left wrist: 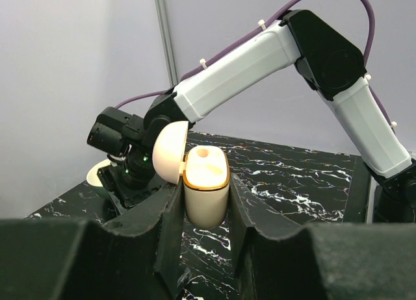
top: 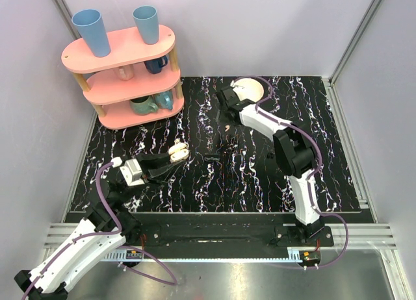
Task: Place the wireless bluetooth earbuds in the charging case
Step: Pick up the right earbud from the center of the board.
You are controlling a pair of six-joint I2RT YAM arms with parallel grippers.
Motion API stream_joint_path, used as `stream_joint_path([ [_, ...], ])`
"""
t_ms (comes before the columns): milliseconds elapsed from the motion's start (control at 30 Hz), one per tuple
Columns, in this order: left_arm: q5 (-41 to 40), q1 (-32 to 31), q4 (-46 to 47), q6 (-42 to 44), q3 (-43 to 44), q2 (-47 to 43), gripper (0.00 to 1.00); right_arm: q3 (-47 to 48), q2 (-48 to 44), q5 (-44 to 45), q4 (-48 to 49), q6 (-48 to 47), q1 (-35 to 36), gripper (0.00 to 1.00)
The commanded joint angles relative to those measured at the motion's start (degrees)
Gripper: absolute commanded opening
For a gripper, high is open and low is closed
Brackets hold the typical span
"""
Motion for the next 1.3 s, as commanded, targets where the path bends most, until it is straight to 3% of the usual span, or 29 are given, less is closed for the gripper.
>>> stream_joint_path([
  [0,-1.1,-0.1,0.5,0.4,2.8,0.3,0.0,3.3,1.8,6.6,-3.7,2.6,0.7,0.56],
  [1267,-1.4,-0.1,-0.6,0.9,3.1,-0.4,0.0,9.2,10.8,8.3,-5.8,3.6,0.4,0.46],
])
